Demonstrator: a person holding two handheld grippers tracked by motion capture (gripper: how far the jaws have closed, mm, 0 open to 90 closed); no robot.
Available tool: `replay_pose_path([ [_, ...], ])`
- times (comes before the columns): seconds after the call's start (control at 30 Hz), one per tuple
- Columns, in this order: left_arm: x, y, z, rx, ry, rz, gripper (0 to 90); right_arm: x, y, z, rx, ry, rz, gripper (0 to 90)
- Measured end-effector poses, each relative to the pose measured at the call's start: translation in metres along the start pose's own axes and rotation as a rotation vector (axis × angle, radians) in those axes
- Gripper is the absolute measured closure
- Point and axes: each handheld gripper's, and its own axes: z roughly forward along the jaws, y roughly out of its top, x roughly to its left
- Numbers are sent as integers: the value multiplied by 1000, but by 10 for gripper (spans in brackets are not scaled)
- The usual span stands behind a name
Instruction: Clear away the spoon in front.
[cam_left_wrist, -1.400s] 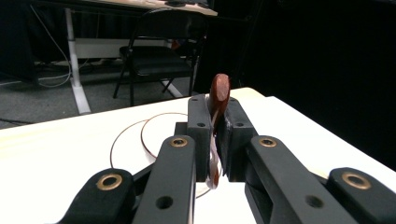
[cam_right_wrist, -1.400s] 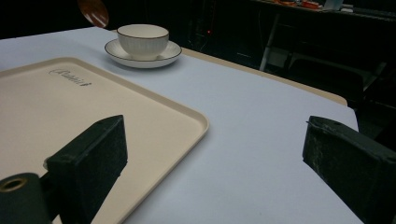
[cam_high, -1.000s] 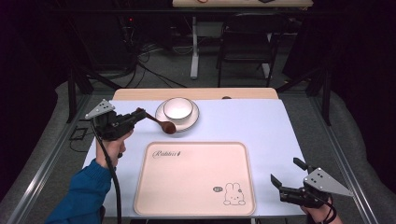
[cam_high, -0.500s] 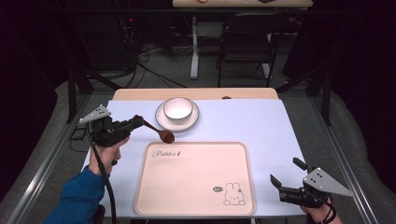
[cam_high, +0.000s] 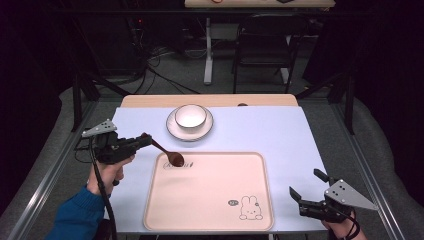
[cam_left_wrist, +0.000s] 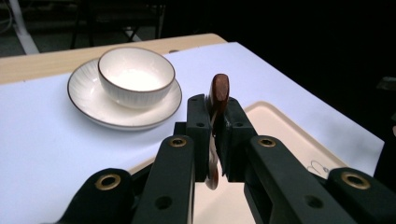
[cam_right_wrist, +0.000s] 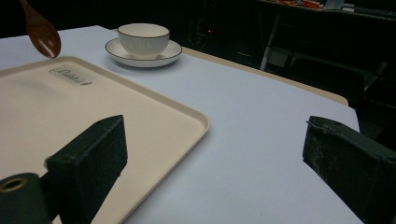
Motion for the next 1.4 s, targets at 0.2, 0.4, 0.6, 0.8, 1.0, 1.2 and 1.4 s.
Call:
replay_pose_path([
  [0.2, 3, -6, -2, 43, -15, -15, 843, 0, 0, 0, 1, 1, 1, 58],
  [0.4, 1, -11, -1, 79, -23, -18, 843, 0, 0, 0, -1, 0, 0, 57],
  [0.6, 0, -16, 1, 130, -48, -30, 843, 0, 0, 0, -1, 0, 1, 57],
  [0.8, 8, -22, 12, 213, -71, -62, 843, 0, 0, 0, -1, 1, 0, 57],
  [1.0, 15, -23, 18, 236, -92, -88, 842, 0, 0, 0, 1, 2, 1, 56],
  [1.2, 21, -22, 22, 240, -78, -98, 831, 0, 0, 1, 2, 2, 0, 56],
  [1.4, 25, -22, 28, 241, -57, -96, 814, 0, 0, 1, 3, 3, 1, 56],
])
